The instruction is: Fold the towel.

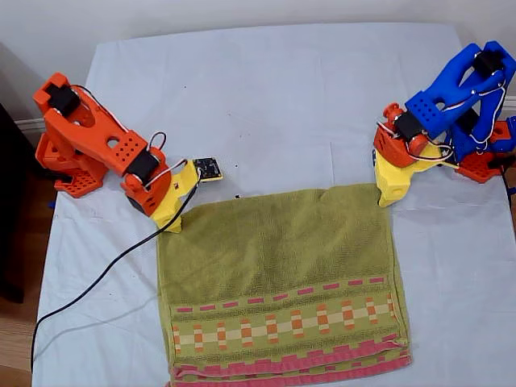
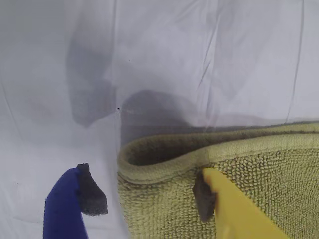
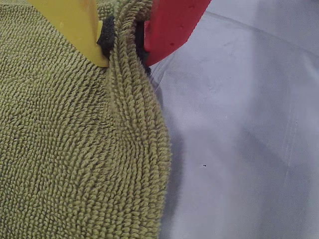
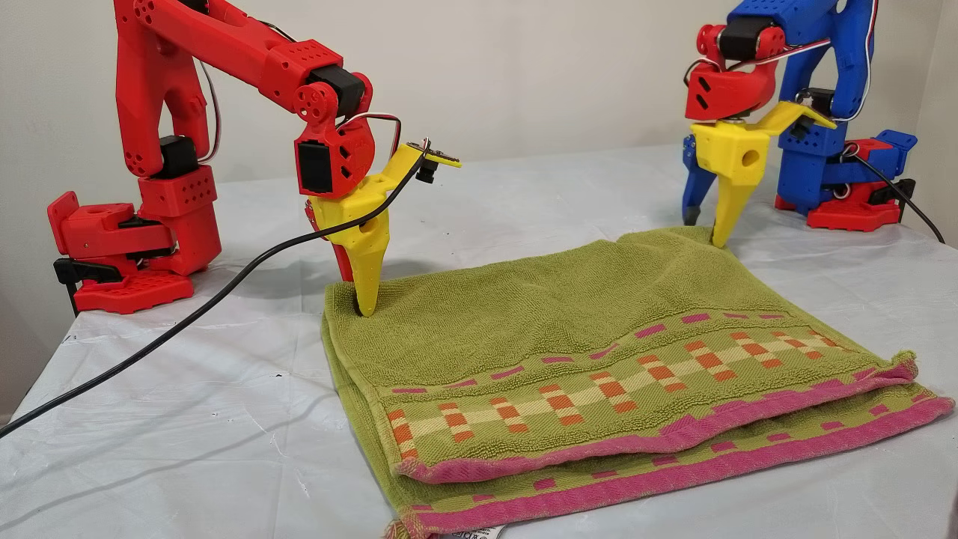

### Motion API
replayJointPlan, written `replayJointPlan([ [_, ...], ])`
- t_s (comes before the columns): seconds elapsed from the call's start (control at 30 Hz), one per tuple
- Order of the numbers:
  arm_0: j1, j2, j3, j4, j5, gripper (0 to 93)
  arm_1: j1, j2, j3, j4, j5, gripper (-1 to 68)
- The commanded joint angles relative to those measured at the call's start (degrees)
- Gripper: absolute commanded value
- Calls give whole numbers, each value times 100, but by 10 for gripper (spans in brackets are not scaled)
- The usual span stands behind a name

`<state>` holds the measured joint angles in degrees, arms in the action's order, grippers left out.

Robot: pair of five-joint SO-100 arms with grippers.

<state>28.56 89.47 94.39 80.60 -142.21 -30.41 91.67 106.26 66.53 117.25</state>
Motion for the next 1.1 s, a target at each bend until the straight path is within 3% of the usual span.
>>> replayJointPlan([
  [0.0, 62, 264, -105, 79, -79, 1, 0, 290, -176, -167, -26, 399],
  [0.4, 70, 299, -70, 105, -79, 1, 9, 53, -237, -492, -88, 399],
  [0.6, 70, 308, -44, 70, -79, 1, 9, -272, -149, -923, -211, 336],
  [1.07, 88, 413, 9, 18, -132, 1, 18, -756, 132, -1415, -308, 323],
])
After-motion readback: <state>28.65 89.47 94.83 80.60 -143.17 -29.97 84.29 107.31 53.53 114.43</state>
